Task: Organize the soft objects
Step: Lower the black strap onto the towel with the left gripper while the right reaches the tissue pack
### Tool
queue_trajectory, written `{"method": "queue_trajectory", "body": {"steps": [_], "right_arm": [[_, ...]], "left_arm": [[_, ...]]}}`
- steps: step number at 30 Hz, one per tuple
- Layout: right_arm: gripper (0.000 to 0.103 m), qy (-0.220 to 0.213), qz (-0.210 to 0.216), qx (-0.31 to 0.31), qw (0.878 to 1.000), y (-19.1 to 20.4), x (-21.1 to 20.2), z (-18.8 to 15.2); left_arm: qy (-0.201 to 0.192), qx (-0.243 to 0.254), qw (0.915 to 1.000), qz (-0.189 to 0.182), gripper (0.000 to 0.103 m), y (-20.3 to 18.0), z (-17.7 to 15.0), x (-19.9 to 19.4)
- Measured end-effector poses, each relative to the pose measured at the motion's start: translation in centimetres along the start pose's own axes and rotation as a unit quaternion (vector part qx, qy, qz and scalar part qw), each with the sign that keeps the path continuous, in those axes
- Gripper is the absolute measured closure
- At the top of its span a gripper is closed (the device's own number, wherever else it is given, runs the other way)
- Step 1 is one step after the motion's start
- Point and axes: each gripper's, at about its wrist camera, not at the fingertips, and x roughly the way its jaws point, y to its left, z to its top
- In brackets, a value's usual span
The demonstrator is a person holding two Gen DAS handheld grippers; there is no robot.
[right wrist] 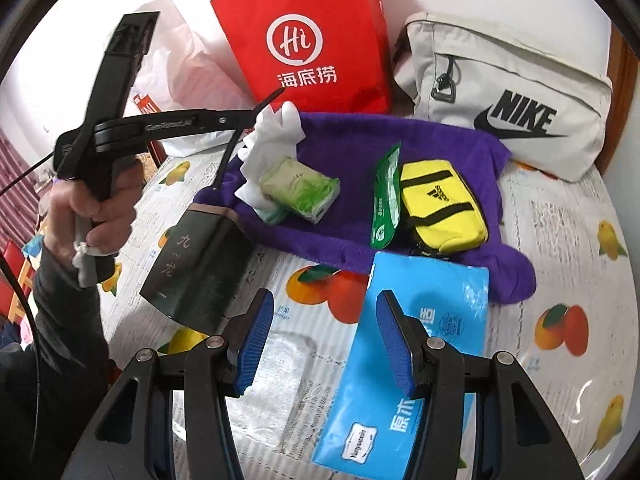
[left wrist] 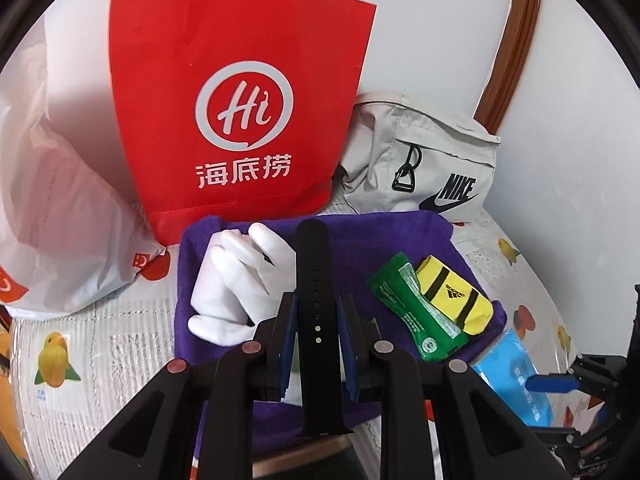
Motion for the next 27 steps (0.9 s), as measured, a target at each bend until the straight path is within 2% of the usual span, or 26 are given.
{"method": "queue_trajectory", "body": {"steps": [6, 13, 27], "right_arm": [[0.05, 0.008, -0.007, -0.005, 1.0, -0.1, 0.2, -0.3], [0.05, 0.004, -0.008, 0.007, 1.0, -0.6, 0.4, -0.3], [0.05, 0.011, -0.002, 0.007, 1.0, -0.7, 1.2, -0.2]], "left_arm": [[0.007, 0.005, 0.9999, 0.011, 0.083, 0.3, 0.2, 1.6], [0.035, 0.007, 0.999, 0.026, 0.083, 0.4, 0.2, 3.5], [0.071, -0.004, 0.997, 0.029, 0.083, 1.5, -0.4, 6.6]]}}
